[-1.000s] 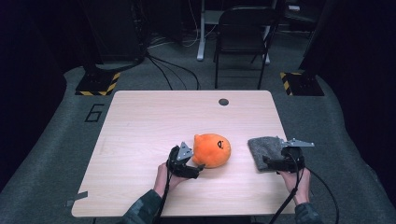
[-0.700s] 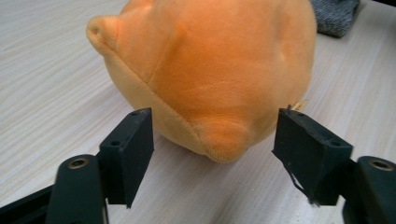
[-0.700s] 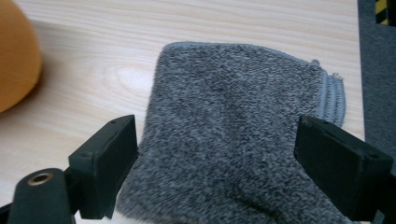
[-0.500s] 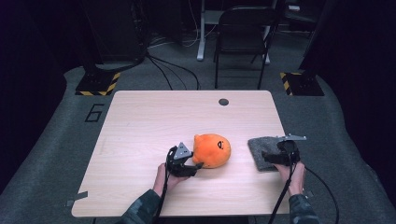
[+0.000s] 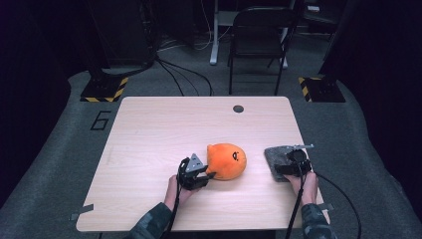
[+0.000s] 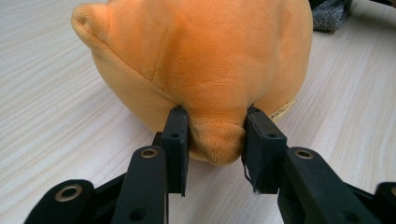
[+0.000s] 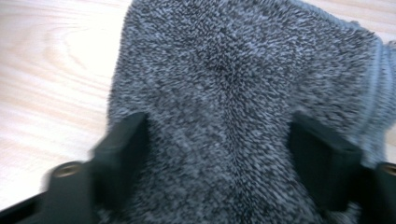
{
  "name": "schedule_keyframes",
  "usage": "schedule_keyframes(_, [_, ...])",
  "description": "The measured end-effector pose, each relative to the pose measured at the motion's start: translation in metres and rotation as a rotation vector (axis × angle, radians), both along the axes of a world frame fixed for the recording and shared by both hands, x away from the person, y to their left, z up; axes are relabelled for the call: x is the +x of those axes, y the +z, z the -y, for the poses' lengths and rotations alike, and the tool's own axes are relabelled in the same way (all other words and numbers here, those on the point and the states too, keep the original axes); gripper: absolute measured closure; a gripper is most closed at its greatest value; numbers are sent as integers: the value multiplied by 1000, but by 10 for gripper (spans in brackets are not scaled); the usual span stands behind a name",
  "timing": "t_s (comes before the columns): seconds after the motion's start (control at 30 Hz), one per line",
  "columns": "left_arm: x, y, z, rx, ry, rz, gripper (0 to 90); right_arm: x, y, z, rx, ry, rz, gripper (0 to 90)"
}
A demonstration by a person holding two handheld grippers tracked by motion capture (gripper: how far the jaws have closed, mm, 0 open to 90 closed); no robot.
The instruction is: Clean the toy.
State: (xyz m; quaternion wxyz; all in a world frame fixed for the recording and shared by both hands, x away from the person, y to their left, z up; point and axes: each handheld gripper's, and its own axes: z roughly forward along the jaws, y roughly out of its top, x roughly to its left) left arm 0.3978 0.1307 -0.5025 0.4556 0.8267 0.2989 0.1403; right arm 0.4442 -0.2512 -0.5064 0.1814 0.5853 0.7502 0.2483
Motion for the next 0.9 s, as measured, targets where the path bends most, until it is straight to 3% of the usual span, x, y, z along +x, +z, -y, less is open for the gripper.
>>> schedule_keyframes(0.13, [0,0,1,-4,4,-2,656,-4,2,0,4,26,23,539])
schedule_keyframes(0.27, [1,1,1,-2,5,8,658,-8,1,5,31,10,49,681])
schedule_keyframes(0.47, [1,1,2,-6,6,15,668,-11,5,7,68,1,65,724])
schedule_keyframes(0.67, [1,2,2,-4,3,25,674,-19,29,5,130,29,133,724])
schedule_keyframes(0.9, [1,3,4,-9,4,31,685,-29,56,-13,175,84,183,722])
